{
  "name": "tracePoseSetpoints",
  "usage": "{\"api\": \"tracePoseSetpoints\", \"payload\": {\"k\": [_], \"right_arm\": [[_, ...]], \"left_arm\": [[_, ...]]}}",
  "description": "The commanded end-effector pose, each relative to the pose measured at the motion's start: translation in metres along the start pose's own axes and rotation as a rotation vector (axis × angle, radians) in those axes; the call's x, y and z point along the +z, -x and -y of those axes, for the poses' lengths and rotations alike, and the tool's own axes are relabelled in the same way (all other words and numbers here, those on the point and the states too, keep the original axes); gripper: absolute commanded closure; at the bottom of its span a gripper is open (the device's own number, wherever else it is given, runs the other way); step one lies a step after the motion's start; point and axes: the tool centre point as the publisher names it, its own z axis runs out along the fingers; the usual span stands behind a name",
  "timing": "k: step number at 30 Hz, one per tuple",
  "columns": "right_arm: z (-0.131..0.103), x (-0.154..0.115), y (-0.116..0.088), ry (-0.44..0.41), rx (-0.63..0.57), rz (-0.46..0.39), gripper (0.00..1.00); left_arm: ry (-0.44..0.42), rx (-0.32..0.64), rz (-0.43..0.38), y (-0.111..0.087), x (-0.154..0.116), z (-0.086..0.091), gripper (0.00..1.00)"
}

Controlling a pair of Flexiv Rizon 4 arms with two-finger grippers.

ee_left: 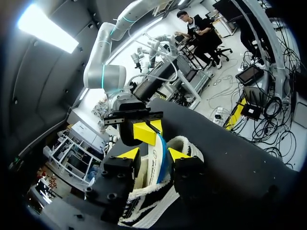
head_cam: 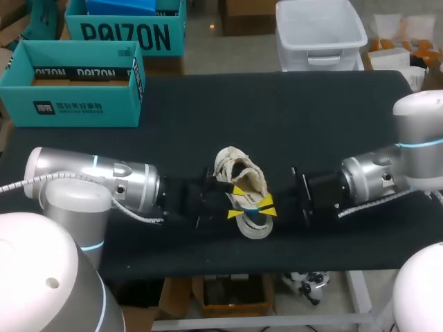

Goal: Open the shoe tongue, take the insole out of the shoe, put the insole back into the shoe, and pack the shoe into the shoebox

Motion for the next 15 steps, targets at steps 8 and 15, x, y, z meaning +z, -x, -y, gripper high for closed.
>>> {"api": "tracePoseSetpoints", "payload": {"k": [8, 15], "right_arm": [[-0.008, 0.003, 0.003, 0.006, 0.025, 0.089, 1.00], [-0.010, 0.003, 0.011, 0.074, 0.052, 0.219, 1.00]], "left_arm": [[0.037, -0.037, -0.066, 0.009, -0.046, 0.006, 0.00], [0.079, -0.084, -0.107, 0.014, -0.068, 0.012, 0.00]]}}
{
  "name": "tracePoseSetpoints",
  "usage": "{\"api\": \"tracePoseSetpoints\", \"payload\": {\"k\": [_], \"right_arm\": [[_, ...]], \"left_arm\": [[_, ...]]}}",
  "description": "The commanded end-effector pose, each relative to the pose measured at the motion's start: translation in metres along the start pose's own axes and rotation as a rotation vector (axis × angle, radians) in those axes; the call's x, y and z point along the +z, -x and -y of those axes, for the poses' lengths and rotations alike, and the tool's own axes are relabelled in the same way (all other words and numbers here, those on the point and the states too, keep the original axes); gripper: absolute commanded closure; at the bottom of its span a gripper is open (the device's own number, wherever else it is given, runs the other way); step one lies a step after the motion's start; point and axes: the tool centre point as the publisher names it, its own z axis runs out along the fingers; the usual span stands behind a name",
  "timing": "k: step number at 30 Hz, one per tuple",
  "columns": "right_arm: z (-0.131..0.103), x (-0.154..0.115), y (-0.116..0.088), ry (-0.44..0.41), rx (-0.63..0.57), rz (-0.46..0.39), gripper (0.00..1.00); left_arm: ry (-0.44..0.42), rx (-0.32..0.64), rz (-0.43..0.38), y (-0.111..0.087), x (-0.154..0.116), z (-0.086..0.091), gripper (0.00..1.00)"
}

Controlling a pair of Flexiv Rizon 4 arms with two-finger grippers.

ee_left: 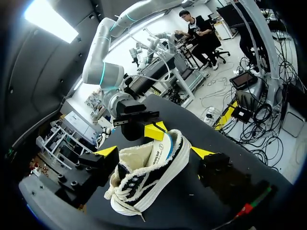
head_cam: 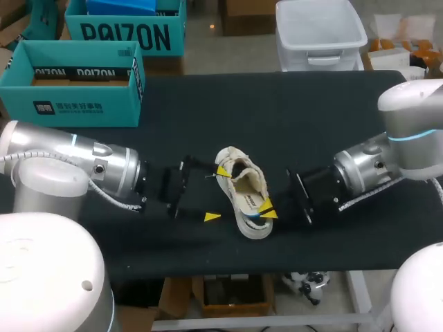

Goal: Open the shoe tongue, take the insole out of the shoe, put the insole back into the shoe, and pack the shoe into the shoebox

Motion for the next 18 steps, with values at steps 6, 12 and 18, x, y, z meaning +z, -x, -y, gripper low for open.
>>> {"api": "tracePoseSetpoints", "payload": {"k": [6, 12, 18], "right_arm": [[0.003, 0.004, 0.002, 0.108, -0.012, 0.120, 1.00], [-0.001, 0.007, 0.008, 0.161, -0.002, 0.214, 1.00], [-0.001, 0.007, 0.008, 0.239, -0.006, 0.343, 1.00]], "left_arm": [[0.041, -0.033, -0.034, 0.000, -0.039, 0.014, 0.00], [0.076, -0.072, -0.020, -0.001, -0.053, 0.011, 0.00], [0.104, -0.116, -0.005, 0.000, -0.065, 0.007, 0.00]]}}
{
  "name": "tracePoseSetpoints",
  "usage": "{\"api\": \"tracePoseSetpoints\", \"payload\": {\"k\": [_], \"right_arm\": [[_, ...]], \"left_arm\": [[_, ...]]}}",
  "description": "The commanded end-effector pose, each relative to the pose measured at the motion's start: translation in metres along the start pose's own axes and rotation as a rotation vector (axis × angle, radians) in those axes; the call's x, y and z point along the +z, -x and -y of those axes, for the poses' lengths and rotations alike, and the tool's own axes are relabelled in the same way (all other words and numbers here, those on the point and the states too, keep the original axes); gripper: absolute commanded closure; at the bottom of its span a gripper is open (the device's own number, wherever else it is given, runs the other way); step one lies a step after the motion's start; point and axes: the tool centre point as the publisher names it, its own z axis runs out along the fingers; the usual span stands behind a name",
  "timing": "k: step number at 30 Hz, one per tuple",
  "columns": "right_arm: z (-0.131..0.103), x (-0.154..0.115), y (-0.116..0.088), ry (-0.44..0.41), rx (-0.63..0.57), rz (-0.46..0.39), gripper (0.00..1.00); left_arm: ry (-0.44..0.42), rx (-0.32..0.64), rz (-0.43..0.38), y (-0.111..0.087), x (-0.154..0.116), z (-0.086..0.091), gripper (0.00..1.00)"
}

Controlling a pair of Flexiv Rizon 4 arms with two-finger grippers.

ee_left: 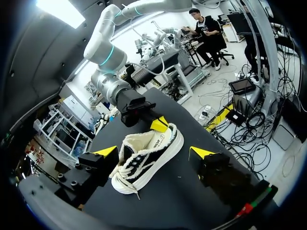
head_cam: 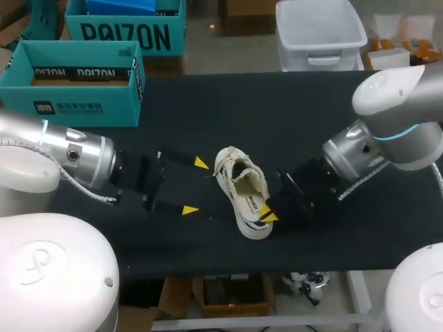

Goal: Open the shoe tongue, take the insole out of the shoe, put the insole back into the shoe, and pack the shoe into the shoebox

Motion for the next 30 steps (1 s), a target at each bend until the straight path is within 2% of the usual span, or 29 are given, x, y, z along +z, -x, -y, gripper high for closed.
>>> {"api": "tracePoseSetpoints", "payload": {"k": [1, 4, 5, 6, 8, 10, 11, 13, 16, 20, 21, 22, 26, 30], "right_arm": [[0.006, 0.003, -0.007, 0.104, -0.010, 0.134, 1.00], [0.008, 0.003, -0.009, 0.139, -0.030, 0.177, 0.98], [0.009, 0.002, -0.009, 0.156, -0.035, 0.196, 0.82], [0.011, 0.001, -0.010, 0.176, -0.053, 0.196, 0.74], [0.014, -0.002, -0.010, 0.210, -0.063, 0.214, 0.68], [0.016, -0.003, -0.009, 0.236, -0.078, 0.218, 0.55], [0.017, -0.003, -0.008, 0.243, -0.080, 0.218, 0.51], [0.017, -0.003, -0.007, 0.257, -0.099, 0.205, 0.35], [0.018, -0.007, -0.006, 0.299, -0.133, 0.204, 0.31], [0.021, -0.018, -0.015, 0.388, -0.246, 0.209, 0.60], [0.021, -0.018, -0.018, 0.398, -0.273, 0.208, 0.74], [0.020, -0.018, -0.019, 0.411, -0.295, 0.220, 1.00], [0.014, -0.015, -0.019, 0.444, -0.373, 0.236, 1.00], [0.009, -0.010, -0.020, 0.489, -0.442, 0.294, 1.00]], "left_arm": [[0.024, -0.023, 0.013, -0.003, -0.013, 0.004, 0.00], [0.039, -0.037, 0.013, -0.002, -0.020, 0.004, 0.00], [0.044, -0.039, 0.014, -0.002, -0.022, 0.005, 0.00], [0.047, -0.042, 0.014, -0.001, -0.025, 0.006, 0.00], [0.059, -0.043, 0.017, -0.001, -0.029, 0.007, 0.00], [0.063, -0.044, 0.018, -0.002, -0.031, 0.009, 0.00], [0.068, -0.043, 0.020, -0.003, -0.032, 0.009, 0.00], [0.072, -0.044, 0.020, -0.004, -0.033, 0.011, 0.00], [0.082, -0.045, 0.023, -0.005, -0.035, 0.013, 0.00], [0.104, -0.077, 0.031, -0.005, -0.042, 0.015, 0.00], [0.105, -0.084, 0.030, -0.004, -0.044, 0.015, 0.00], [0.123, -0.092, 0.034, -0.004, -0.047, 0.016, 0.00], [0.137, -0.152, 0.011, -0.001, -0.059, 0.016, 0.00], [0.168, -0.224, -0.018, 0.001, -0.070, 0.015, 0.00]]}}
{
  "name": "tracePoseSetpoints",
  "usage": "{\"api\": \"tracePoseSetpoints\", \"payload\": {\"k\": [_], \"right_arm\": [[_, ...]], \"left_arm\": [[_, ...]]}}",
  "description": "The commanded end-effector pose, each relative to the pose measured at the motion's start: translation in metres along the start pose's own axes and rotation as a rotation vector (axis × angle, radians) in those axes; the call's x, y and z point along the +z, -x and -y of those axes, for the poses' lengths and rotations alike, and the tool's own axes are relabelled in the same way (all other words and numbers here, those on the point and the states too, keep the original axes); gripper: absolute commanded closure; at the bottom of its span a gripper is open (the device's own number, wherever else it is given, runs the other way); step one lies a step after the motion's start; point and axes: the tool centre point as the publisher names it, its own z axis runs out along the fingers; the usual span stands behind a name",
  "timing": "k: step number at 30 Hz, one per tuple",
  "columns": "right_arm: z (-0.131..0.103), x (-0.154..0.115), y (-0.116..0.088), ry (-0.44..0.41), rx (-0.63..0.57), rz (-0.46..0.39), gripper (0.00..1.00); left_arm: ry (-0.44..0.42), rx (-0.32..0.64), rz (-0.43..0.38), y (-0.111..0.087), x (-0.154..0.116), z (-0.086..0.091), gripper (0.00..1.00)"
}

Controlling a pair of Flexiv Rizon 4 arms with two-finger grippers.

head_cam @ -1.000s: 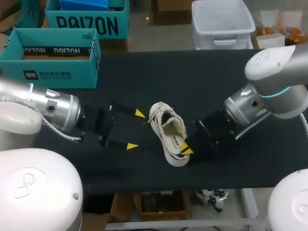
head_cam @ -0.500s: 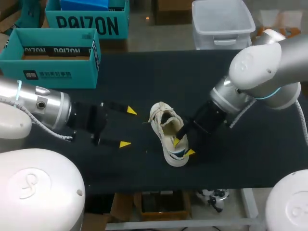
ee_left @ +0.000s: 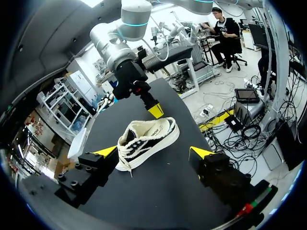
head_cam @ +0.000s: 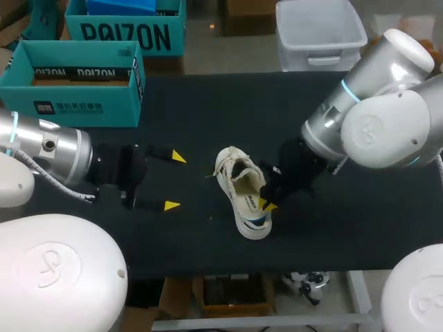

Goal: Open the shoe tongue, take the insole out of the shoe, put the insole back into the shoe, and pack the shoe into the shoebox

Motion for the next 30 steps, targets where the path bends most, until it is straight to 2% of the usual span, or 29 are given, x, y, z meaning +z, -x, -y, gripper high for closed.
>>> {"api": "tracePoseSetpoints", "payload": {"k": [1, 8, 15, 16, 17, 23, 29, 30], "right_arm": [[-0.003, 0.010, -0.004, 0.200, -0.045, 0.062, 1.00], [-0.011, 0.035, 0.001, 0.248, -0.143, 0.099, 1.00], [-0.012, 0.057, 0.015, 0.275, -0.165, 0.131, 1.00], [-0.012, 0.061, 0.016, 0.279, -0.171, 0.138, 1.00], [-0.013, 0.065, 0.019, 0.286, -0.177, 0.150, 1.00], [-0.021, 0.074, 0.026, 0.327, -0.260, 0.127, 1.00], [-0.033, 0.073, 0.023, 0.383, -0.348, 0.095, 1.00], [-0.033, 0.071, 0.022, 0.393, -0.360, 0.088, 1.00]], "left_arm": [[0.031, -0.035, -0.049, 0.003, -0.020, 0.005, 0.00], [0.046, -0.156, -0.073, 0.002, -0.032, 0.001, 0.00], [0.042, -0.297, -0.093, 0.001, -0.031, -0.003, 0.00], [0.045, -0.285, -0.091, 0.000, -0.033, 0.000, 0.00], [0.070, -0.231, -0.089, -0.001, -0.035, 0.004, 0.00], [0.070, -0.231, -0.089, -0.001, -0.035, 0.004, 0.00], [0.070, -0.231, -0.089, -0.001, -0.035, 0.004, 0.00], [0.089, -0.247, -0.068, 0.000, -0.035, 0.007, 0.00]]}}
